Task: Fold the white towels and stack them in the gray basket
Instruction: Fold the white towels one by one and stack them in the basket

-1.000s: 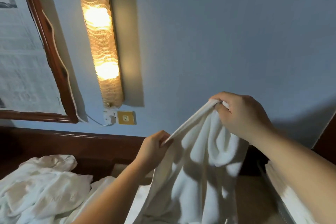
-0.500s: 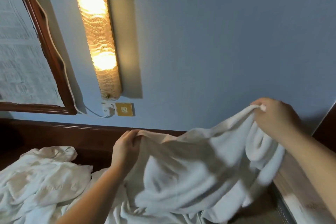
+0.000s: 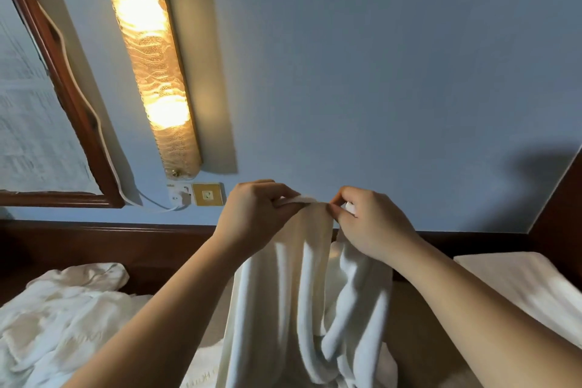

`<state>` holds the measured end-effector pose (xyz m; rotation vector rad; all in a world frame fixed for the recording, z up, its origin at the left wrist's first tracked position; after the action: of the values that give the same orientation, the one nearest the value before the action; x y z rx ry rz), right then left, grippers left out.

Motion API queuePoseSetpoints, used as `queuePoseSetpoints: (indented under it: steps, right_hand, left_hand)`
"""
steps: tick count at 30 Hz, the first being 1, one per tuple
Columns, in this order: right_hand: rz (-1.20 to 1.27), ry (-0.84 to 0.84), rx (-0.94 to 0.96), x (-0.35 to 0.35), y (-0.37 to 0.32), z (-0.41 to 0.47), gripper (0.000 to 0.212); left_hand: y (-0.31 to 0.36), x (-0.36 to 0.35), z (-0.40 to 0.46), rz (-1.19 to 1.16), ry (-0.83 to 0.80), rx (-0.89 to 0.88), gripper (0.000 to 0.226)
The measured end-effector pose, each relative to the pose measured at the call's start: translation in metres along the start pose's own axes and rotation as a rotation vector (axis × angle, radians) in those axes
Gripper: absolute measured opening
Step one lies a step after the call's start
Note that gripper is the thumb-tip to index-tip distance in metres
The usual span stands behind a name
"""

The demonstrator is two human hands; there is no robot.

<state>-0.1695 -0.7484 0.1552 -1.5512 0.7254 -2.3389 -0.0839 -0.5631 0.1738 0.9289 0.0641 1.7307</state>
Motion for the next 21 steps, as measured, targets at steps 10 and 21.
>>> queuePoseSetpoints:
  steps: [10,21]
  right_hand:
    - [-0.533,0.225,0.479,0.017,-0.025,-0.008,0.023]
    - [-0.555,0.253,-0.024,0.073,0.083,0.014,0.018]
  left_hand:
    - [-0.111,-0.050,-0.100,0.001,-0.322,0.276,0.012]
    - [-0.150,-0.020,-0.148,0.230,0.004,0.429,0.015]
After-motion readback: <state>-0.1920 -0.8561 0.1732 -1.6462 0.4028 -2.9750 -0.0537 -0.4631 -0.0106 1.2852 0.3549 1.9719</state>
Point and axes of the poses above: each hand's wrist, its own z-axis towards the middle knuckle, its own x-axis out of the back of the hand, y = z × x, the point moved 9 cm from there along z, towards the middle knuckle
